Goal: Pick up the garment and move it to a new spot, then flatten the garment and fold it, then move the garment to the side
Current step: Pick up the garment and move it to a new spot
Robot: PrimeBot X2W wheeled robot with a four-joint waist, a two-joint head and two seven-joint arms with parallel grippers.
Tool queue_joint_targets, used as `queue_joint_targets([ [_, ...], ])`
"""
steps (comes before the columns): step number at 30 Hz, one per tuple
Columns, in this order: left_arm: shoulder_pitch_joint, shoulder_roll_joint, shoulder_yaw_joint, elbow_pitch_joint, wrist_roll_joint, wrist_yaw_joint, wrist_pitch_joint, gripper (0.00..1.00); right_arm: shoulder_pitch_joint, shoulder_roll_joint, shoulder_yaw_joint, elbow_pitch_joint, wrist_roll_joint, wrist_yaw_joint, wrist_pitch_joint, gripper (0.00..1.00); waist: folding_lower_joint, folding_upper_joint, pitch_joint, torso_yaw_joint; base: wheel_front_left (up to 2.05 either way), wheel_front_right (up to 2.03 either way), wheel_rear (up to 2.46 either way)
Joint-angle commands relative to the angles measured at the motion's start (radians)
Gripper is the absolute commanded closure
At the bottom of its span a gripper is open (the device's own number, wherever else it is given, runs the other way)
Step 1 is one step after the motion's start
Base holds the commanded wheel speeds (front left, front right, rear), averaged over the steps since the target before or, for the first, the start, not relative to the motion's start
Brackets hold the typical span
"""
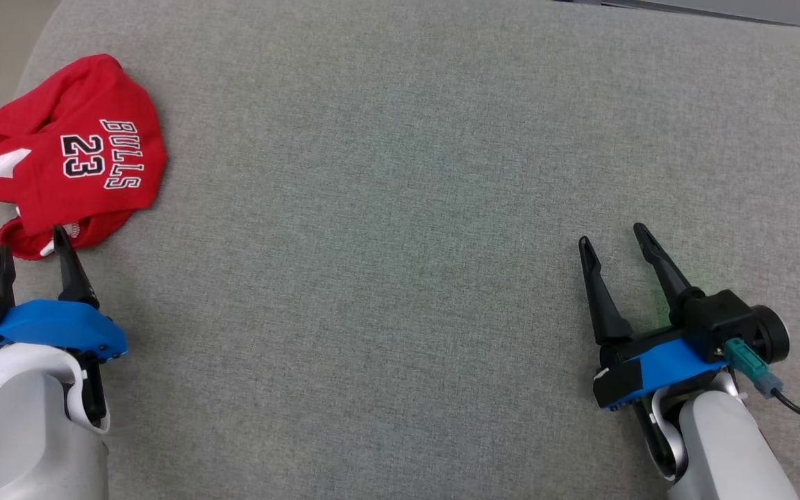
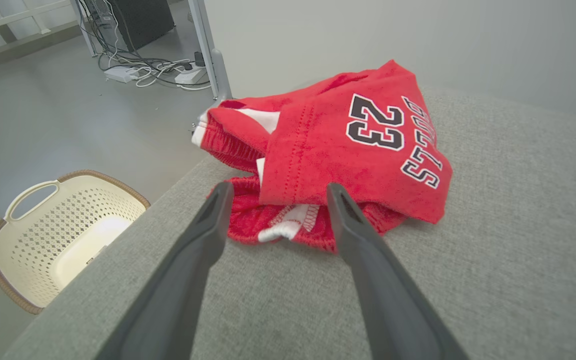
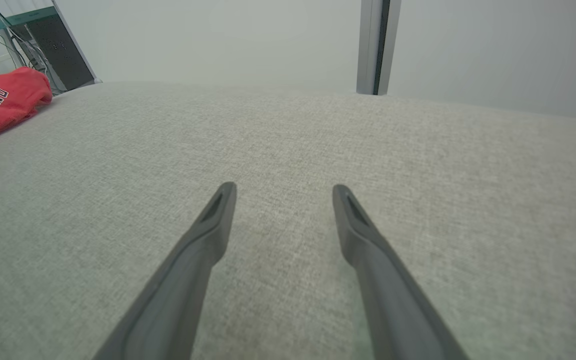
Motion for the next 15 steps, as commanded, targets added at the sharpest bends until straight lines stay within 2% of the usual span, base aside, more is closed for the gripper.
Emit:
queue_joint_targets([
  [1, -0.012, 0.004, 0.007, 0.007, -0.002, -0.004, -0.002, 0.0, -0.011, -0.003, -0.003, -0.002, -0.007, 0.0, -0.003, 0.0, -0.0002, -0.0003, 0.003, -0.002, 0.0, 0.0, 0.0],
  [6, -0.059, 0.009, 0.022, 0.098, -0.014, -0.007, -0.002, 0.0, -0.016, -0.004, -0.007, -0.006, -0.015, 0.0, -0.003, 0.0, -0.0002, -0.0003, 0.02, -0.015, 0.0, 0.0, 0.0],
  [15, -0.101, -0.001, 0.044, 0.181, -0.03, -0.021, -0.002, 0.0, -0.026, -0.005, -0.014, -0.009, -0.025, 0.0, -0.002, 0.0, -0.0002, -0.0003, 0.041, -0.027, 0.0, 0.0, 0.0],
])
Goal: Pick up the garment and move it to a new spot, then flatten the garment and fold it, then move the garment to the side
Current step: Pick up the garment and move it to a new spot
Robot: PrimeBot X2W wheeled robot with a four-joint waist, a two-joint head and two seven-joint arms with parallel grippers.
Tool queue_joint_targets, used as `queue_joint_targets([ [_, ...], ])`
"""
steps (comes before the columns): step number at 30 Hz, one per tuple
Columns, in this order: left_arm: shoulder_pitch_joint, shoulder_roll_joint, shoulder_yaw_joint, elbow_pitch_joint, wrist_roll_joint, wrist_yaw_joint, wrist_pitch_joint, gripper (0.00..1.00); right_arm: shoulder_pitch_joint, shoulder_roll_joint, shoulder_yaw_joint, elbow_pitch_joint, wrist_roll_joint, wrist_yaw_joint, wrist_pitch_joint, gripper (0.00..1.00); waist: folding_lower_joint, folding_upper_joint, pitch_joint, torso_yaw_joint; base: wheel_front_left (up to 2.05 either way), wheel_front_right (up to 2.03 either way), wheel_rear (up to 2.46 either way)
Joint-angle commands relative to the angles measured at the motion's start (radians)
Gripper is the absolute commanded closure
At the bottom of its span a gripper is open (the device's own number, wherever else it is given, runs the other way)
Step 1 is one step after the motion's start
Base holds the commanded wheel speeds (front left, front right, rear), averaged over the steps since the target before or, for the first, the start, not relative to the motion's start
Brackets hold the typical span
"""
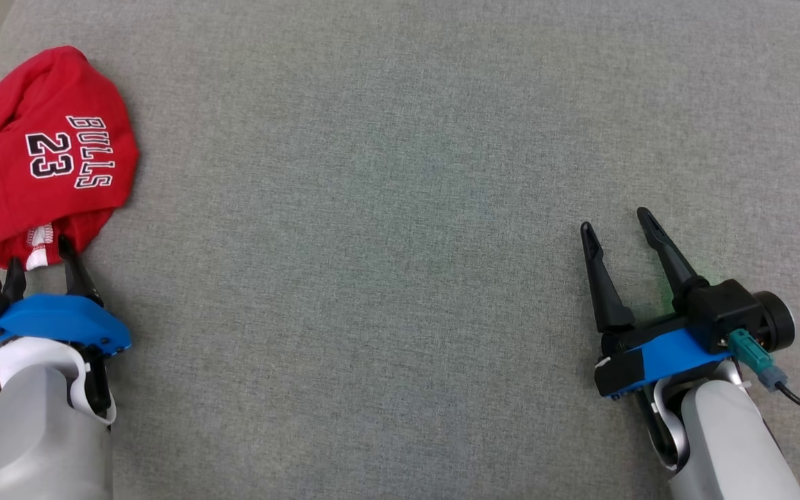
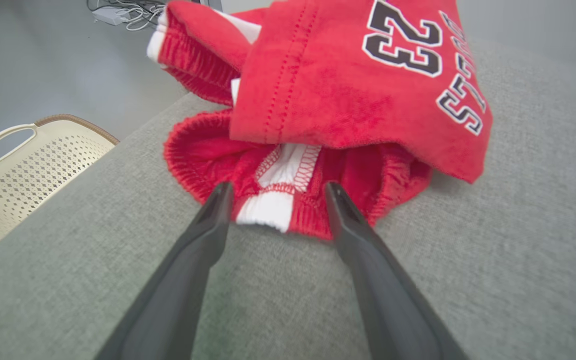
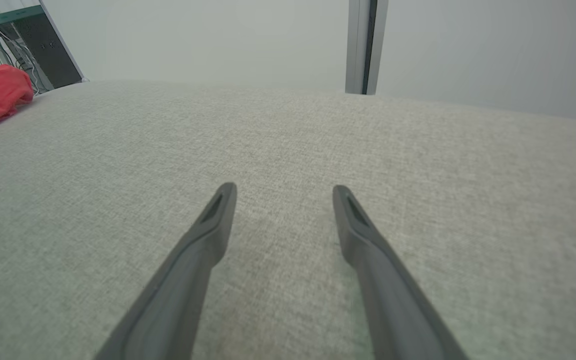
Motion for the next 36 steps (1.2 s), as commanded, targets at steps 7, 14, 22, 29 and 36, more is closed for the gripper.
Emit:
queue_joint_targets([
  [7, -0.062, -0.002, 0.011, 0.075, -0.015, -0.015, -0.002, 1.0, -0.012, -0.008, -0.009, 0.016, -0.015, -0.001, 0.0, 0.0, 0.0001, -0.0001, 0.009, -0.01, 0.0, 0.0, 0.0],
  [14, -0.043, 0.013, 0.015, 0.022, -0.004, -0.024, -0.002, 1.0, 0.002, -0.006, -0.008, 0.015, 0.021, -0.001, 0.0, 0.0, 0.0001, -0.0001, -0.035, -0.031, 0.0, 0.0, 0.0],
  [22, -0.001, 0.016, -0.013, -0.194, 0.035, -0.046, -0.002, 1.0, 0.043, -0.006, -0.003, 0.019, 0.077, -0.001, 0.0, 0.0, 0.0001, -0.0001, -0.125, -0.064, 0.0, 0.0, 0.0],
  [29, 0.013, 0.025, -0.094, -0.362, 0.063, -0.06, -0.002, 1.0, 0.079, -0.005, -0.002, 0.027, 0.125, -0.001, 0.0, 0.0, 0.0001, -0.0001, -0.204, -0.115, 0.0, 0.0, 0.0],
  [36, 0.043, 0.017, -0.225, -0.484, 0.074, -0.059, -0.002, 1.0, 0.11, -0.006, 0.006, 0.034, 0.173, -0.001, 0.0, 0.0, 0.0001, -0.0001, -0.266, -0.201, 0.0, 0.0, 0.0],
])
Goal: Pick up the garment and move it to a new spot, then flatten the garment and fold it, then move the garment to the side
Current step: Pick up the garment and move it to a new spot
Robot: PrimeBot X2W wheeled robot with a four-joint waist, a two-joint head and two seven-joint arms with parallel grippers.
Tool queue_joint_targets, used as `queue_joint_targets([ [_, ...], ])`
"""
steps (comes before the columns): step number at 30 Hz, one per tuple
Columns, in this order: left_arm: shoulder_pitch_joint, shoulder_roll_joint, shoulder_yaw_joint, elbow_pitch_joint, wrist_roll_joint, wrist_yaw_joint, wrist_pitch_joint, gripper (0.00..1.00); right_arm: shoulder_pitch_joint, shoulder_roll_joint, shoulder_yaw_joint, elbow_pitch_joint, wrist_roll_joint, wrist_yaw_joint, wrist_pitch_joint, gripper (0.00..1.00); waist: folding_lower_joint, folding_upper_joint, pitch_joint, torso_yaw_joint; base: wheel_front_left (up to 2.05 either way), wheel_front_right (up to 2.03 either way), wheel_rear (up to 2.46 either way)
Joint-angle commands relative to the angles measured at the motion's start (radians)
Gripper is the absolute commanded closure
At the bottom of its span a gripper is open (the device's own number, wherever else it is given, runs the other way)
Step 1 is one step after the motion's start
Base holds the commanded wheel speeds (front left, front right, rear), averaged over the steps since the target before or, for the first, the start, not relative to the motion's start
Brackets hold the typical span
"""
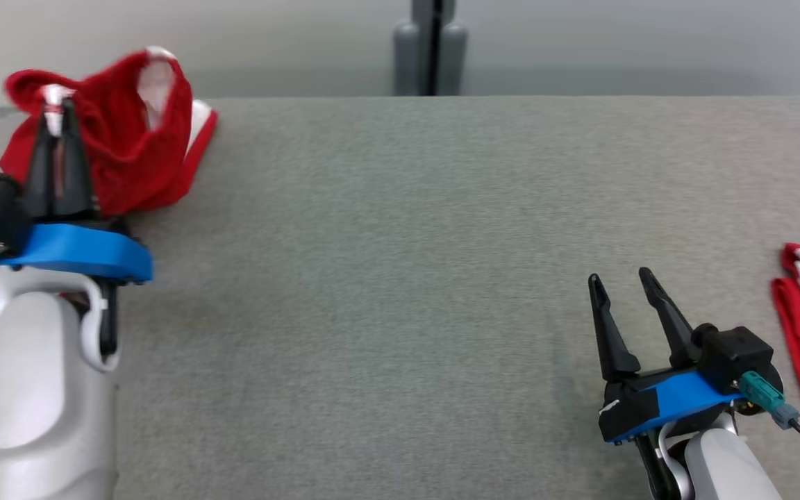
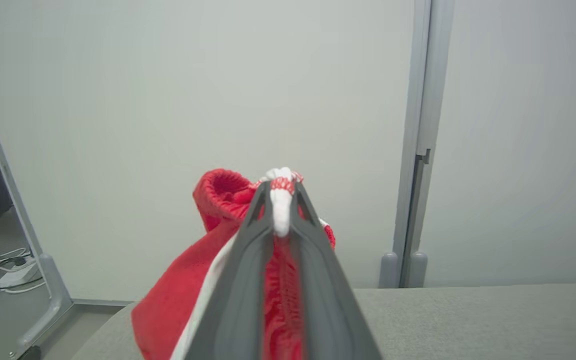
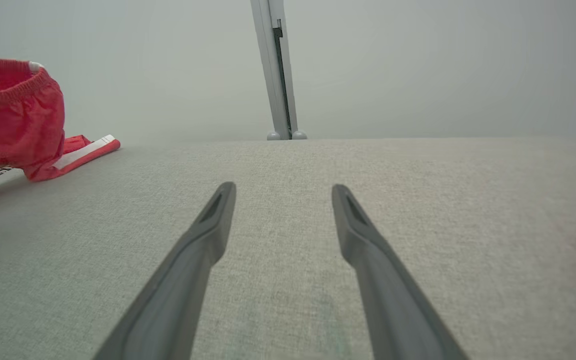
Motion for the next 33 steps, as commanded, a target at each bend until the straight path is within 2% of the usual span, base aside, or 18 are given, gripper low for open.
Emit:
queue_joint_targets([
  [1, 0.018, -0.007, -0.046, -0.027, 0.0, -0.001, -0.002, 1.0, 0.018, -0.004, 0.001, 0.0, 0.018, 0.0, 0.0, 0.0, 0.0001, 0.0, -0.04, -0.058, 0.0, 0.0, 0.0],
  [7, 0.042, -0.029, -0.198, -0.083, -0.021, -0.001, 0.012, 1.0, 0.024, -0.004, 0.026, -0.003, 0.047, 0.0, -0.001, 0.0, 0.0001, 0.0, -0.059, -0.162, 0.0, 0.0, 0.0],
  [16, 0.057, -0.107, -0.398, -0.079, -0.075, -0.001, 0.027, 1.0, 0.012, -0.003, 0.058, -0.006, 0.075, 0.0, -0.001, 0.0, 0.0001, 0.0, -0.041, -0.295, 0.0, 0.0, 0.0],
  [21, 0.054, -0.128, -0.482, -0.053, -0.102, -0.001, 0.023, 1.0, 0.005, -0.003, 0.073, -0.012, 0.088, 0.0, -0.001, 0.0, 0.0001, 0.0, -0.028, -0.344, 0.0, 0.0, 0.0],
  [27, 0.047, -0.137, -0.668, -0.027, -0.147, -0.001, 0.02, 1.0, 0.004, -0.003, 0.082, -0.014, 0.096, 0.0, -0.001, 0.0, 0.0001, 0.0, -0.014, -0.385, 0.0, 0.0, 0.0],
  [30, 0.044, -0.137, -0.742, -0.02, -0.187, 0.019, 0.013, 1.0, 0.007, -0.003, 0.084, -0.016, 0.097, 0.0, -0.001, 0.0, 0.0001, 0.0, -0.011, -0.392, 0.0, 0.0, 0.0],
  [31, 0.045, -0.137, -0.76, -0.011, -0.204, 0.028, 0.013, 0.61, 0.008, -0.003, 0.084, -0.016, 0.098, 0.0, -0.001, 0.0, 0.0001, 0.0, -0.011, -0.392, 0.0, 0.0, 0.0],
  [32, 0.043, -0.136, -0.777, -0.003, -0.213, 0.036, 0.012, 0.0, 0.01, -0.003, 0.081, -0.017, 0.099, 0.0, -0.001, 0.0, 0.0001, 0.0, -0.011, -0.389, 0.0, 0.0, 0.0],
  [33, 0.039, -0.137, -0.791, 0.01, -0.216, 0.045, 0.011, 0.0, 0.011, -0.003, 0.08, -0.017, 0.099, 0.0, -0.001, 0.0, 0.0001, 0.0, -0.011, -0.384, 0.0, 0.0, 0.0],
])
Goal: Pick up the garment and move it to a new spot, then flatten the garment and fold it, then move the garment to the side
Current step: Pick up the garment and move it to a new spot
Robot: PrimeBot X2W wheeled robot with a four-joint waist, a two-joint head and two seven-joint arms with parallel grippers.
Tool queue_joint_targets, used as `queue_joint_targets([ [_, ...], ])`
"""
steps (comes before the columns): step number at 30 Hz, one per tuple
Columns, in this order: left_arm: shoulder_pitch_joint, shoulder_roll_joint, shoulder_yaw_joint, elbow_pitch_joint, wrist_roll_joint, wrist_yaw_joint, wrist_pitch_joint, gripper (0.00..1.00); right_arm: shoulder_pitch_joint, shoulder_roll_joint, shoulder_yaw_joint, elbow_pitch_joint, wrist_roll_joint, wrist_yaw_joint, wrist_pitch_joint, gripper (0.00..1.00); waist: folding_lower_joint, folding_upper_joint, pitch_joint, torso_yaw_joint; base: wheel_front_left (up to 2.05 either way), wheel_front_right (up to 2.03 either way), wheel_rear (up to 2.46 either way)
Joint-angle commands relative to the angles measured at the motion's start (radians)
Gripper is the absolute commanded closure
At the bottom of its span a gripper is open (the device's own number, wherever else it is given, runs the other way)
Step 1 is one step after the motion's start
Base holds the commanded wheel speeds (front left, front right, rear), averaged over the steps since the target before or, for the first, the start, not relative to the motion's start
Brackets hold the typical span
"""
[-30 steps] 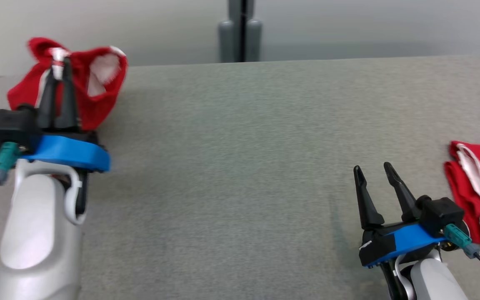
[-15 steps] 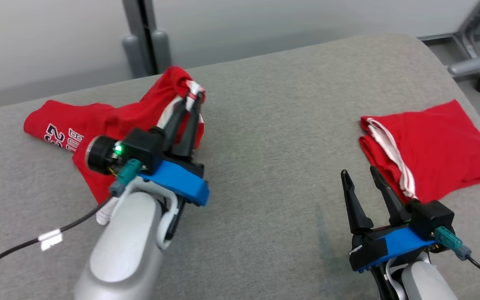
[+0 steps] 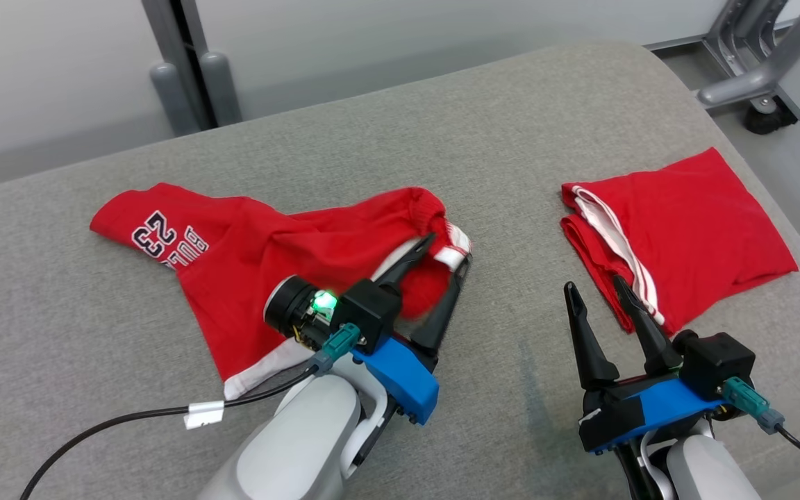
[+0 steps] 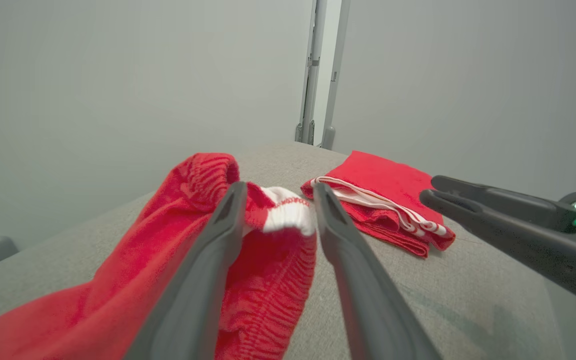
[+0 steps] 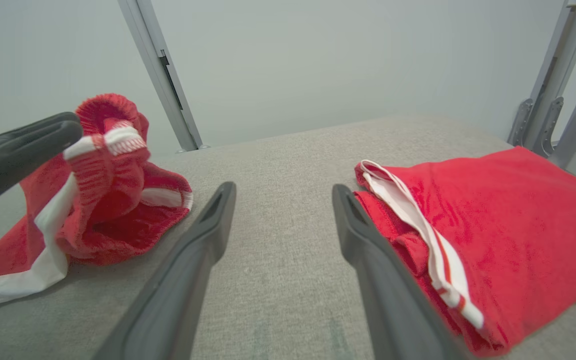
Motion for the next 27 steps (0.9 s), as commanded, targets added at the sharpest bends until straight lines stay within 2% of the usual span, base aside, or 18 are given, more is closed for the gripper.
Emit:
queue_joint_targets([
  [1, -0.012, 0.003, -0.013, 0.015, -0.003, 0.013, -0.006, 0.0, -0.002, -0.002, -0.001, -0.003, 0.006, 0.0, -0.001, 0.0, 0.0, 0.0, -0.001, 0.01, 0.0, 0.0, 0.0],
  [5, 0.002, 0.003, -0.011, 0.072, -0.016, 0.039, -0.012, 0.0, 0.004, -0.002, -0.008, -0.001, 0.002, 0.0, 0.0, 0.0, 0.0, 0.0, -0.011, 0.045, 0.0, 0.0, 0.0],
  [10, 0.04, 0.024, 0.046, 0.09, -0.024, 0.073, -0.017, 0.0, 0.013, -0.002, -0.017, 0.001, -0.011, 0.0, 0.0, 0.0, 0.0, 0.0, -0.032, 0.103, 0.0, 0.0, 0.0],
  [20, 0.261, 0.088, 0.298, -0.061, -0.002, 0.173, -0.017, 0.0, 0.053, -0.003, -0.039, 0.003, -0.032, 0.0, -0.001, 0.0, 0.0, 0.0, -0.099, 0.196, 0.0, 0.0, 0.0],
  [27, 0.434, 0.087, 0.457, -0.165, 0.065, 0.196, -0.017, 0.0, 0.108, -0.003, -0.069, 0.014, -0.052, 0.0, -0.001, 0.0, 0.0, 0.0, -0.159, 0.233, 0.0, 0.0, 0.0],
])
